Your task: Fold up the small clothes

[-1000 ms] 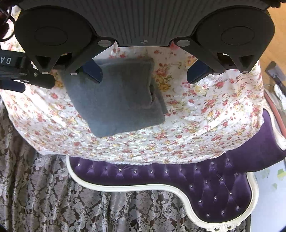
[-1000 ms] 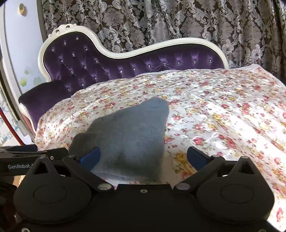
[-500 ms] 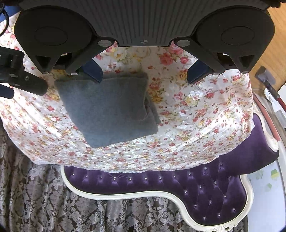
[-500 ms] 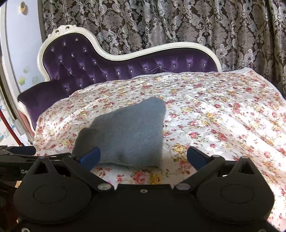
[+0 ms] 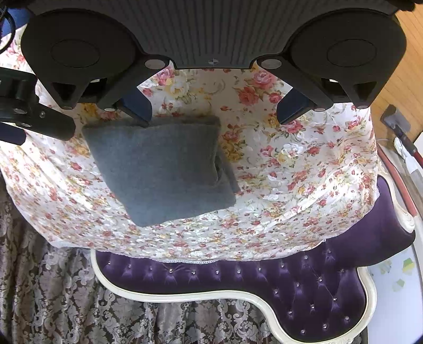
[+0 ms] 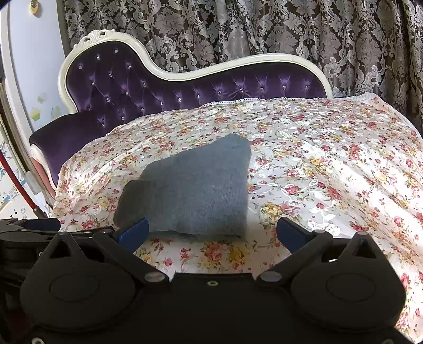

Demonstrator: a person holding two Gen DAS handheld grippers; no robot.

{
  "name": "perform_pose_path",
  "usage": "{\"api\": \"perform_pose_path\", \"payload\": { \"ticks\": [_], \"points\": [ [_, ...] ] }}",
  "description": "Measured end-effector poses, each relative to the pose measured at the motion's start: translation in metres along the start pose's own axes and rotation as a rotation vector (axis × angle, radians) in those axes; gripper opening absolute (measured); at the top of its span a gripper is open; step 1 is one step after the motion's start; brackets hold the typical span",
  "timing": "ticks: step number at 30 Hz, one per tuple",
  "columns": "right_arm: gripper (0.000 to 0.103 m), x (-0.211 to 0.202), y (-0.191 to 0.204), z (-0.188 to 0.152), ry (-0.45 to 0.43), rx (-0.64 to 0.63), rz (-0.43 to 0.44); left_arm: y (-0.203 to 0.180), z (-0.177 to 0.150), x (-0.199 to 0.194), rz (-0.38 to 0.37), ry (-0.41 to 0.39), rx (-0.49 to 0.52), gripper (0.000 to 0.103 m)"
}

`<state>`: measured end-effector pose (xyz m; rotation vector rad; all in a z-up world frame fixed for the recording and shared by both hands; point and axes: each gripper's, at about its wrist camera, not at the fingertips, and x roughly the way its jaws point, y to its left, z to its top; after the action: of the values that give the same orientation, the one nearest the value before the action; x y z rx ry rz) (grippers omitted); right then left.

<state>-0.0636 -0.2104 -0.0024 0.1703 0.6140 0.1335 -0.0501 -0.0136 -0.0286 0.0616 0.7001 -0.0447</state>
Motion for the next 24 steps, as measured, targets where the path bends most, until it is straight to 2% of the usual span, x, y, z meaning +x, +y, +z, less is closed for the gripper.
{"api": "perform_pose_path", "payload": {
  "ticks": [24],
  "points": [
    [0.102, 0.0069, -0.0022, -0.0002, 0.031, 0.02, 0.011, 0.0015, -0.0008, 0.0075, 0.001, 0.026, -0.001, 0.102]
  ]
}}
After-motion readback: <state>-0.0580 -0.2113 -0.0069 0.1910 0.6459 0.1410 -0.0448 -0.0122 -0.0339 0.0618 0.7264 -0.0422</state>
